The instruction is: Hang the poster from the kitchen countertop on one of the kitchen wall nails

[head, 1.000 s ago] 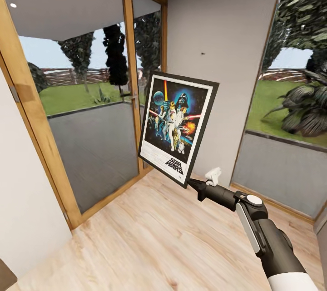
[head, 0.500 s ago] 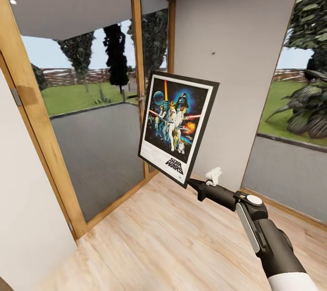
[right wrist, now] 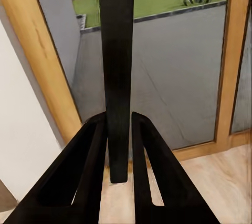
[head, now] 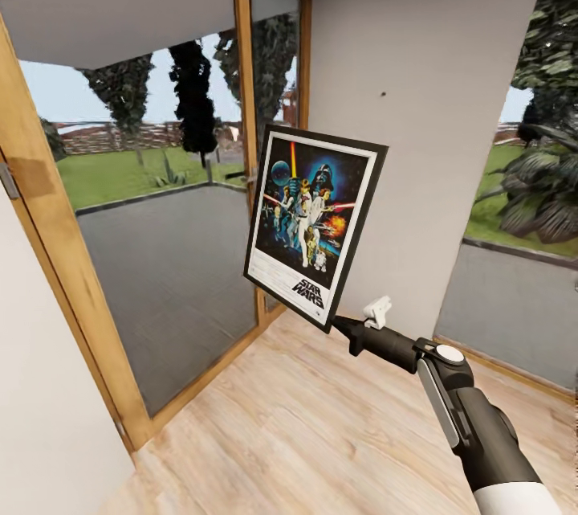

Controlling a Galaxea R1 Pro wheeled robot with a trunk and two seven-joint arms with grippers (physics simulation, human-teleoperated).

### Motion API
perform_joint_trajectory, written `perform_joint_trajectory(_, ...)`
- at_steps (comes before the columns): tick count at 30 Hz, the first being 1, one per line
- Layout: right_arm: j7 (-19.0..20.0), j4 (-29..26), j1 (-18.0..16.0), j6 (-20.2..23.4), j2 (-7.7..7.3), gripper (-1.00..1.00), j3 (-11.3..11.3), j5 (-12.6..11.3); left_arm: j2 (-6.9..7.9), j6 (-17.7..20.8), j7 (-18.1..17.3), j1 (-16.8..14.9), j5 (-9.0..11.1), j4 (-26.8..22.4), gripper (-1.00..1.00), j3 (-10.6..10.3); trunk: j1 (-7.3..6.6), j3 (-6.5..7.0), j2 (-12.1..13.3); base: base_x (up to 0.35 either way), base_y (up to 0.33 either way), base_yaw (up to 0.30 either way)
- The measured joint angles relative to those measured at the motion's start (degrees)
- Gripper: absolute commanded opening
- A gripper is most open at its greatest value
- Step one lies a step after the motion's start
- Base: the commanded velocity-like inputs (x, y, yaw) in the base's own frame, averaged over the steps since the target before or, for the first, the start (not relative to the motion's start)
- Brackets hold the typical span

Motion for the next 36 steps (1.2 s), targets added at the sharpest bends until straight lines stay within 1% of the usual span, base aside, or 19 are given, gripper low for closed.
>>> perform_joint_trajectory(22, 0.00, -0.06, -0.01, 0.11, 0.00, -1.00, -0.09, -0.09, 0.00, -0.01, -0.03, -0.01, 0.00, 0.00, 1.00, 0.00, 0.01, 0.55, -0.03, 0.241, 0.279, -0.293)
perform_joint_trajectory(25, 0.00, -0.07, -0.02, 0.10, 0.00, -1.00, -0.08, -0.09, 0.01, 0.01, -0.03, 0.00, 0.00, -0.01, 1.00, 0.01, 0.01, 0.60, -0.03, 0.242, 0.279, -0.148)
perform_joint_trajectory(36, 0.00, -0.17, -0.02, 0.12, 0.01, -1.00, -0.08, -0.08, 0.00, -0.02, -0.03, 0.00, 0.00, -0.02, 1.00, 0.01, 0.01, 0.63, -0.03, 0.242, 0.279, -0.056)
